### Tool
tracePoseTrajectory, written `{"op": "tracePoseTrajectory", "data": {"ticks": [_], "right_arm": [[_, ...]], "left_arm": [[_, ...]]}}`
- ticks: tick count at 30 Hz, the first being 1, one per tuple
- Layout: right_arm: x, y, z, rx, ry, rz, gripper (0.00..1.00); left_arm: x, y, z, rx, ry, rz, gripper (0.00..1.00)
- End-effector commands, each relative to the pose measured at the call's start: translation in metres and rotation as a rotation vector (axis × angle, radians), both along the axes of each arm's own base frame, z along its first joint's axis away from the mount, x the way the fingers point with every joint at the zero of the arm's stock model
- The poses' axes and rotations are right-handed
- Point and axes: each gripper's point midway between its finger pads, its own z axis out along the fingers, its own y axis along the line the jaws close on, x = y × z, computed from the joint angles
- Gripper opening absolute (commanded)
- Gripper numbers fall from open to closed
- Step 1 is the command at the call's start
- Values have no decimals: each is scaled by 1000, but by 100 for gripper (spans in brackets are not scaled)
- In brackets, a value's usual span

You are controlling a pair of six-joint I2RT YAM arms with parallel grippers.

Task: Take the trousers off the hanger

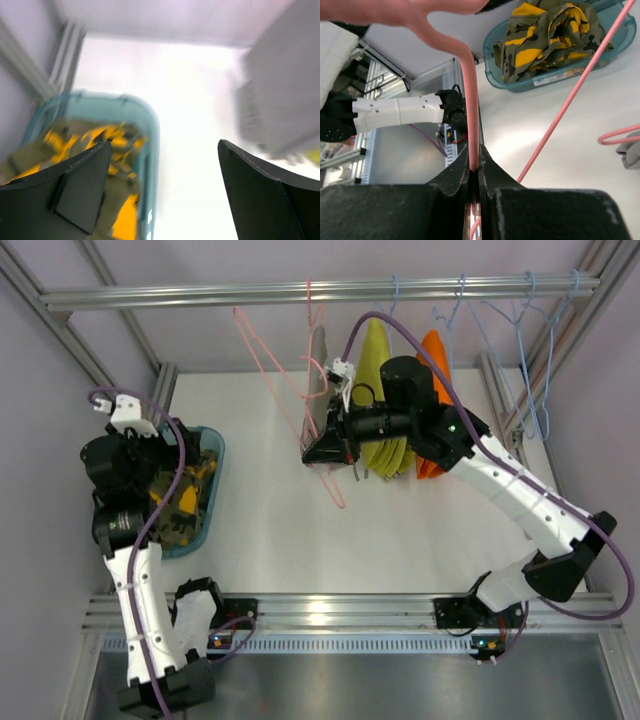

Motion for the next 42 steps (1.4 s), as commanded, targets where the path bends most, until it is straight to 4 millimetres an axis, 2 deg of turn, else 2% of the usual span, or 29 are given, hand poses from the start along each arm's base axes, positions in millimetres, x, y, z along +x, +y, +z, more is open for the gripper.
{"op": "tracePoseTrajectory", "data": {"ticks": [1,2,3,5,6,9,10,11,13,19,28,32,36,38,40,41,42], "right_arm": [[-14,-31,5,-35,-153,11,0],[-16,-37,0,-51,-187,23,0],[-19,-40,-5,-67,-184,30,0],[-24,-47,-22,-109,-188,62,0],[-31,-47,-26,-110,-171,98,0],[-43,-46,-41,-137,-98,188,0],[-42,-41,-51,-158,-59,207,0],[-44,-40,-50,-163,-38,224,0],[-44,-33,-54,-166,0,259,0],[-50,-9,-42,-139,32,324,0],[-78,26,-36,-111,89,431,0],[-86,37,-31,-94,119,461,0],[-96,47,-29,-89,135,491,0],[-96,51,-30,-90,138,492,0],[-93,55,-29,-88,136,484,0],[-91,56,-29,-90,130,470,0],[-88,56,-29,-90,124,455,9]], "left_arm": [[-28,-66,54,-28,-141,-350,92],[-50,-98,67,-11,-191,-555,92],[-64,-112,81,62,-251,-664,92],[-83,-129,94,120,-311,-794,94],[-88,-132,105,196,-364,-826,93],[-105,-143,119,387,-492,-932,92],[-109,-145,121,424,-518,-955,92],[-112,-147,126,486,-560,-978,91],[-114,-149,129,542,-600,-1004,91],[-115,-152,131,698,-704,-1056,89],[-99,-147,112,780,-736,-1065,83],[-79,-136,91,823,-703,-1020,77],[-72,-133,83,853,-697,-1006,65],[-72,-134,82,852,-696,-1008,46],[-71,-133,81,852,-688,-1000,12],[-70,-133,79,846,-683,-1001,6],[-69,-132,78,844,-674,-992,4]]}}
